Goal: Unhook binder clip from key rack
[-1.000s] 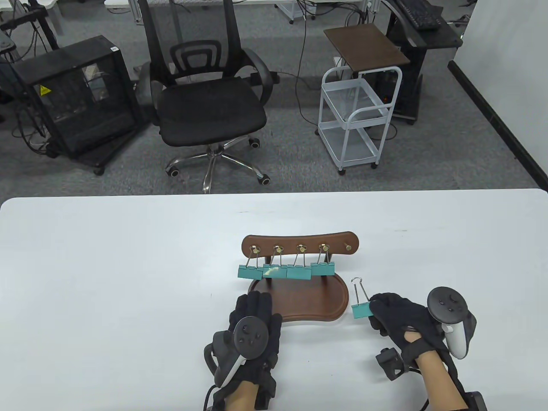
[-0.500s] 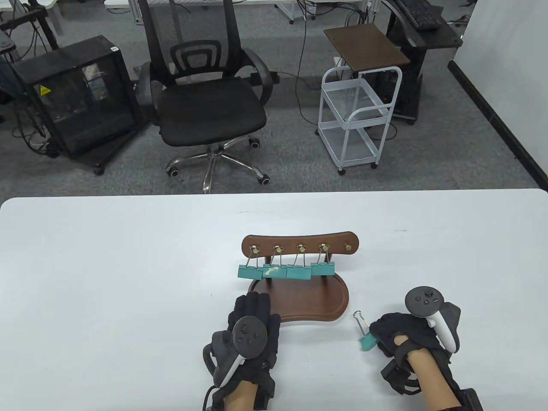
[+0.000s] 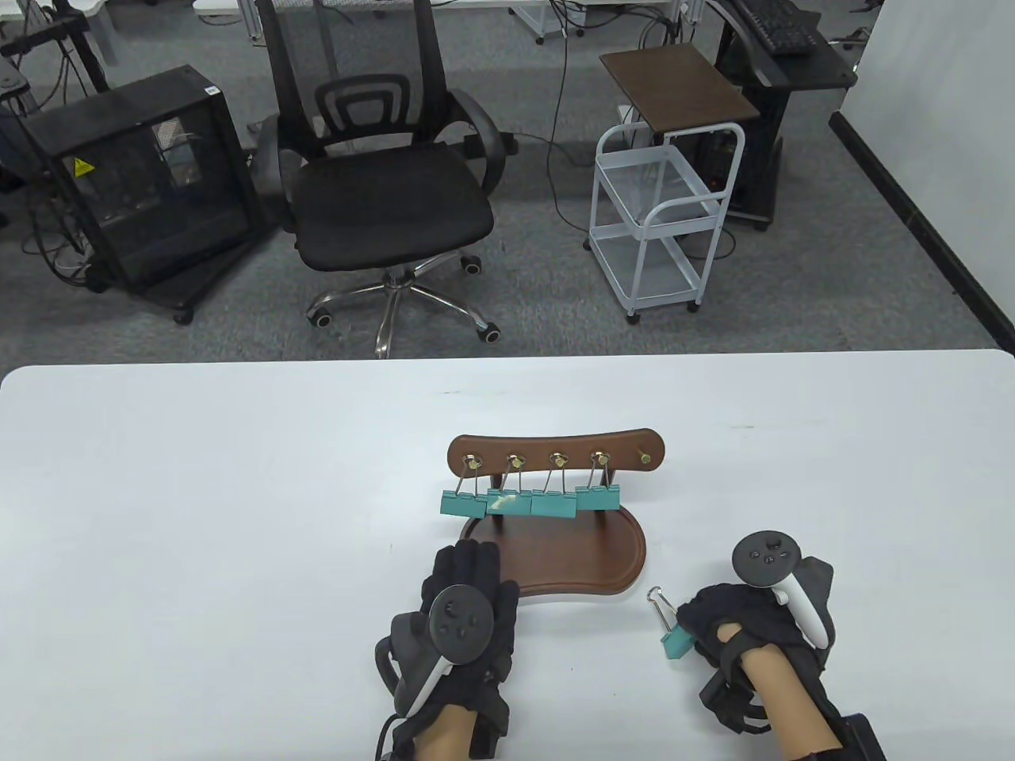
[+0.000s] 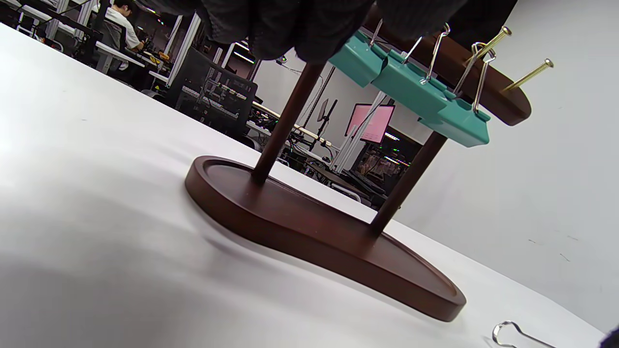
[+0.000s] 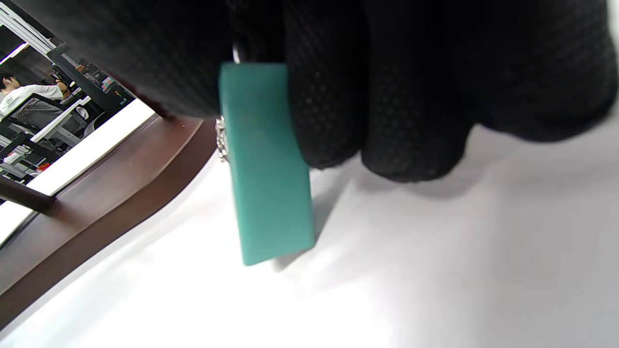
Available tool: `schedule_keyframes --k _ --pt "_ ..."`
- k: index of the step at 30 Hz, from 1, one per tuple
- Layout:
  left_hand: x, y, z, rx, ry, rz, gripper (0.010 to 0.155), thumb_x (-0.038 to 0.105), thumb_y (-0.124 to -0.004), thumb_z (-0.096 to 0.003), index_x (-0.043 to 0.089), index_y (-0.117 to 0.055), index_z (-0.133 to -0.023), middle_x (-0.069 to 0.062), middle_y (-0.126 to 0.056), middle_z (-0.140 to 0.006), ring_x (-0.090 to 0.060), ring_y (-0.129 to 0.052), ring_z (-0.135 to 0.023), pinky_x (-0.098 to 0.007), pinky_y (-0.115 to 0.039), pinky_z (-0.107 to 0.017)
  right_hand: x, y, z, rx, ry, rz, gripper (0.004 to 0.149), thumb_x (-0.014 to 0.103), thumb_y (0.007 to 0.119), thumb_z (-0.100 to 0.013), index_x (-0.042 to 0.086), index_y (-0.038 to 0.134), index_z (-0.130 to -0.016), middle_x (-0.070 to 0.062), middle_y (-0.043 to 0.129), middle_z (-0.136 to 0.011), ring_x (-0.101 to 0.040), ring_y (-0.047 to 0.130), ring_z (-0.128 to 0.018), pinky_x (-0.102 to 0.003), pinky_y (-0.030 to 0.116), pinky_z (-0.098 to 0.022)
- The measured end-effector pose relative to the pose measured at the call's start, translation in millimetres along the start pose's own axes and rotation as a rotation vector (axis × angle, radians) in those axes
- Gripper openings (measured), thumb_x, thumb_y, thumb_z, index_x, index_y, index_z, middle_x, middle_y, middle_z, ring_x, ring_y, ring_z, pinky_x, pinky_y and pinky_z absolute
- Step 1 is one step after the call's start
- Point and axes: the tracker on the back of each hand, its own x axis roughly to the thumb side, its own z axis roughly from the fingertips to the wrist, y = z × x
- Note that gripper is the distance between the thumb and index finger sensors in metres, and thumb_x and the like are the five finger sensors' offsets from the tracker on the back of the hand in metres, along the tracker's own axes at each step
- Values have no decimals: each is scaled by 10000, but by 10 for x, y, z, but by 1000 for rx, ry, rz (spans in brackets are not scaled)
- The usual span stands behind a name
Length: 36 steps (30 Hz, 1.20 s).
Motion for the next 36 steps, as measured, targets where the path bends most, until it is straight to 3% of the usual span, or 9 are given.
schedule_keyframes --k 12,27,36 --pt "0 1 2 -3 2 -13 629 539 -575 -544 288 -569 -1120 -28 -521 -1198 -296 -444 -1116 -505 -469 -760 149 55 43 -181 -46 203 477 452 859 -346 134 874 -702 -192 1039 -453 -353 1046 -327 -446 909 -207" --pt "1 -1 -3 -6 4 -15 627 534 -574 -544 285 -570 -1120 -32 -521 -1198 -299 -444 -1115 -510 -468 -760 227 114 46 -208 -93 354 458 461 858 -344 156 881 -685 -178 1032 -459 -348 1043 -337 -446 907 -216" --pt "-4 -3 -6 -4 5 -14 627 534 -573 -545 285 -571 -1120 -31 -520 -1198 -299 -442 -1116 -510 -469 -760 213 113 37 -228 -86 347 413 436 855 -353 156 902 -653 -173 1033 -443 -341 1045 -322 -441 908 -203"
